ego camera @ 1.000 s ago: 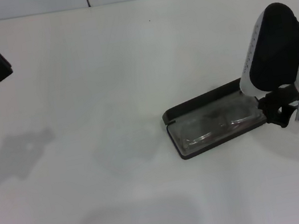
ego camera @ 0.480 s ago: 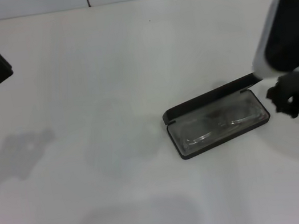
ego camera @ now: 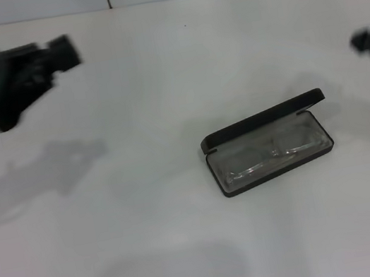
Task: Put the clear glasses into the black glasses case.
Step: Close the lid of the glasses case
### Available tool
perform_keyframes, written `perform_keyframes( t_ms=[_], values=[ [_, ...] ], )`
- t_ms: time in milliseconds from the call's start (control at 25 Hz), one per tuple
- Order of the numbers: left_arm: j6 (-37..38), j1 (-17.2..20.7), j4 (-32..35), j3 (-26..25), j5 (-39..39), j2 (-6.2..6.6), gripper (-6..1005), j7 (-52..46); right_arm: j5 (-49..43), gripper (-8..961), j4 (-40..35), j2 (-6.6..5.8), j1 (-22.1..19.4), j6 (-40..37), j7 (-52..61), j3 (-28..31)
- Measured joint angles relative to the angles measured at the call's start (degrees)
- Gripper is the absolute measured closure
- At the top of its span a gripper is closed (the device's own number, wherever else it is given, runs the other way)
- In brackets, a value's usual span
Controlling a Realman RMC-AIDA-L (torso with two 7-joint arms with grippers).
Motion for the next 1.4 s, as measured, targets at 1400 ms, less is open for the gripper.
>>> perform_keyframes(
  t_ms=[1400],
  values=[
    [-48.8,-19.3,-14.1,42.7,-1.8,-6.35,803,1.7,37.5,943,36.3,-0.62,-4.7,4.6,-27.1,42.9]
  ],
)
